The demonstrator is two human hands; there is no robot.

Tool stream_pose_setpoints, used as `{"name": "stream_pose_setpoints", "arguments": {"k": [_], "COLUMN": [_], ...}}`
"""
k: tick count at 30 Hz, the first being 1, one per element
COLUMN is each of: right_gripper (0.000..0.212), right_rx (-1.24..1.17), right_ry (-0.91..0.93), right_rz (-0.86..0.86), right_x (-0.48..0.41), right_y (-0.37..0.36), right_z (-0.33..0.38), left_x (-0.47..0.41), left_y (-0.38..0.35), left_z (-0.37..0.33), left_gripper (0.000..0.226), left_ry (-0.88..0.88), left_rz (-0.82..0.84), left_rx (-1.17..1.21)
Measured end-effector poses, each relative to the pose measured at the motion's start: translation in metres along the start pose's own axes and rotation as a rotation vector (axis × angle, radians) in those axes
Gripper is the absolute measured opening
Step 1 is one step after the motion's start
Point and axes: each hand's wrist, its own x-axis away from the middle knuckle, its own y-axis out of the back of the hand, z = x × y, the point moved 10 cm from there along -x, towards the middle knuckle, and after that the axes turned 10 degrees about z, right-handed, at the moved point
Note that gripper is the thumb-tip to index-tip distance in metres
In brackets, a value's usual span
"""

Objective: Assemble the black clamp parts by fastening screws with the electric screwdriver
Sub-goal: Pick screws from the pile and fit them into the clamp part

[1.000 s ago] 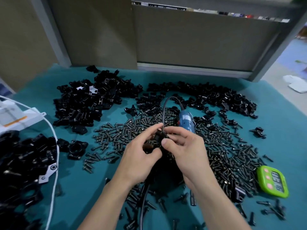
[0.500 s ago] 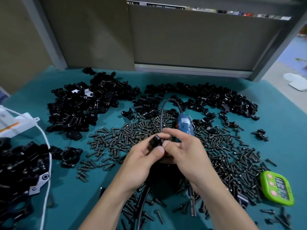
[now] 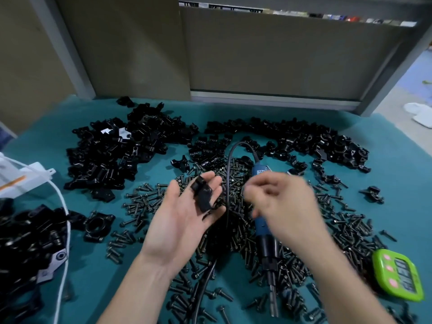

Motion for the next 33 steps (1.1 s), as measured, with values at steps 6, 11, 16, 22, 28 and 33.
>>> {"name": "stream_pose_setpoints", "arguments": {"k": [6, 11, 16, 22, 28, 33], "right_gripper": [0.037, 0.046, 0.007, 0.030, 0.028, 0.024], "right_rx": [0.178, 0.267, 0.030, -0.701, -0.832, -0.075], "right_ry": [0.019, 0.005, -0.122, -0.180, -0.170, -0.106], "right_rz": [0.054, -0.056, -0.110, 0.075, 0.304, 0.367], "right_x": [0.004, -0.004, -0.016, -0.018, -0.011, -0.013], "right_y": [-0.071, -0.054, -0.027, -0.060, -0.081, -0.064], "right_z": [0.013, 0.008, -0.019, -0.036, -0.029, -0.021], "left_x": [0.007, 0.004, 0.016, 0.008, 0.001, -0.001], "left_y": [-0.025, -0.016, -0.001, -0.012, -0.006, -0.004], "left_z": [-0.002, -0.016, -0.023, -0.016, -0.006, -0.006], "left_gripper": [0.065, 0.057, 0.084, 0.077, 0.045, 0.034], "left_ry": [-0.024, -0.020, -0.089, -0.080, -0.053, -0.033], "left_rz": [0.076, -0.069, -0.191, -0.057, -0.038, -0.092], "left_rx": [-0.142, -0.419, -0.775, -0.663, -0.437, -0.548]}}
